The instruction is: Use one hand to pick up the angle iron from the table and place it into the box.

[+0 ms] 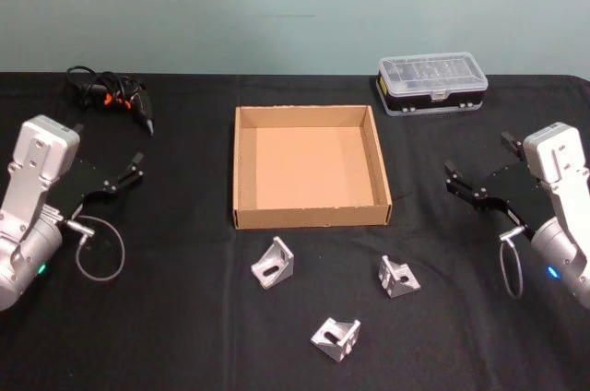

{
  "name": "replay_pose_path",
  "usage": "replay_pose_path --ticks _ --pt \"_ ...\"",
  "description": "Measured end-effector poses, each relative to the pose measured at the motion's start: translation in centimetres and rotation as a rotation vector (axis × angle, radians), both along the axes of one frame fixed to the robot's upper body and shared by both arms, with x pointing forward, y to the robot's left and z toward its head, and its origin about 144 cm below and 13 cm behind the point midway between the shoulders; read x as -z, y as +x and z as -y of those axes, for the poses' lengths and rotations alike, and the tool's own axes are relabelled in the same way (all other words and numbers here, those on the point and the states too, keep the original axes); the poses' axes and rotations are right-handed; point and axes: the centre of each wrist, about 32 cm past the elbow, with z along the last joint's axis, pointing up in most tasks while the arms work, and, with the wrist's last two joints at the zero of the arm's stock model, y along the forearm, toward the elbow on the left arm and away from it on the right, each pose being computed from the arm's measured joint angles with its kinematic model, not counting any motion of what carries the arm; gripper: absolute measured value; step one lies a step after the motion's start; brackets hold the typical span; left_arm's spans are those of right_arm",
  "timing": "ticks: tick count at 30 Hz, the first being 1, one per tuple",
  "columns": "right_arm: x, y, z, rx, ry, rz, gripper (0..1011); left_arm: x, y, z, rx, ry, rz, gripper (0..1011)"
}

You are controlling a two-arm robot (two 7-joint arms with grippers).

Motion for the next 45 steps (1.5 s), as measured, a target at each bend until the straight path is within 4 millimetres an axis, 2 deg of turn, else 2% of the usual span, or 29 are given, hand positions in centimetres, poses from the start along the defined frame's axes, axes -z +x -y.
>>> replay_pose_path --ticks 45 --pt "0.0 0.0 0.0 0.0 0.0 0.0 1004 0.0 0.0 0.0 0.0 0.0 0.0 1000"
